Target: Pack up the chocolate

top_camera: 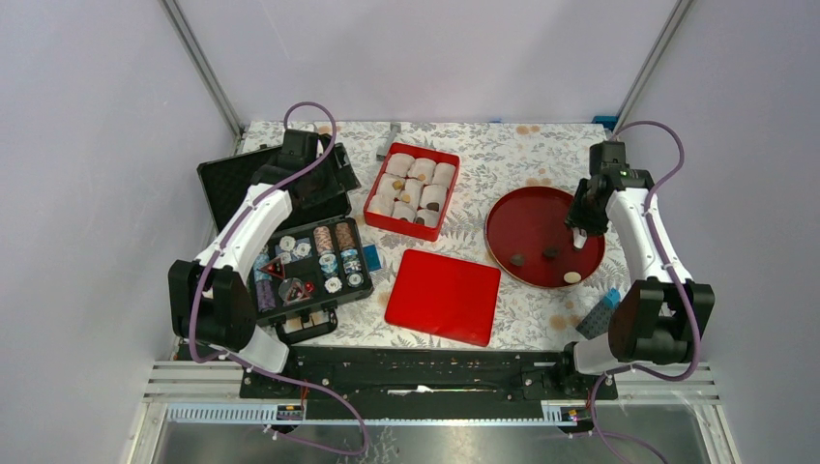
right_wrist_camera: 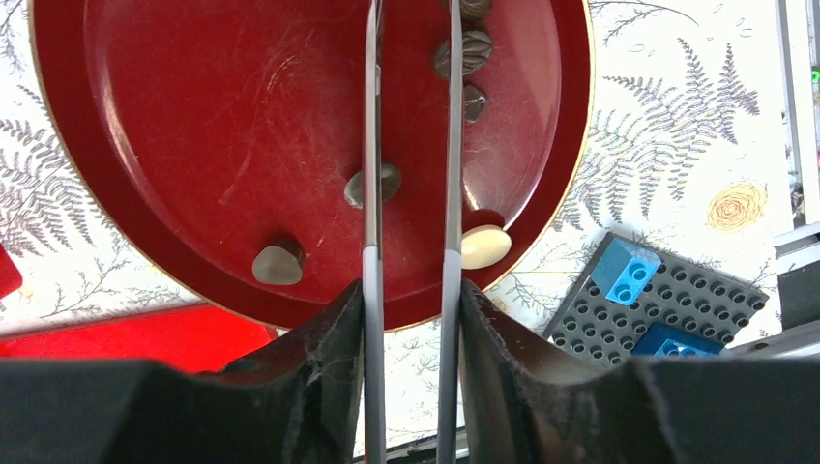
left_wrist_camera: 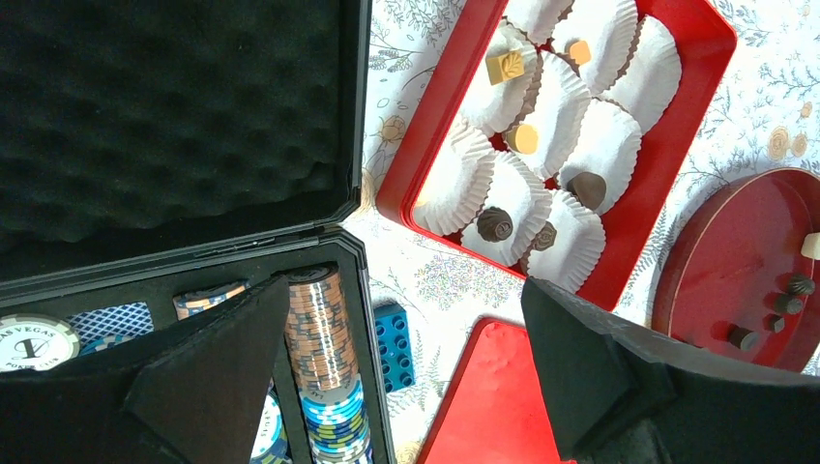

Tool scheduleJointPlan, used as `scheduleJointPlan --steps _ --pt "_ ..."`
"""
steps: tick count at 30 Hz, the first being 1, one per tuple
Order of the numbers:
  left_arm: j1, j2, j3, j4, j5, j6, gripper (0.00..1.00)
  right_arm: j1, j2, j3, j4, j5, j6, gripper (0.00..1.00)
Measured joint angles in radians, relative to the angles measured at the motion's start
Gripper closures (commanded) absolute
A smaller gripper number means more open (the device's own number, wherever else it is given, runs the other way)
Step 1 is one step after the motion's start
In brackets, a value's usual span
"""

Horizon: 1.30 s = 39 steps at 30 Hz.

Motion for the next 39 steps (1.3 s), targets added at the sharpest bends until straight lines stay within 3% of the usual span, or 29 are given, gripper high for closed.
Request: scheduleJointPlan --steps 39 --pt "0.000 0.000 0.007 0.004 0.000 0.002 0.01 -0.032 0.131 -0.060 0.138 -0.003 -0.060 0.50"
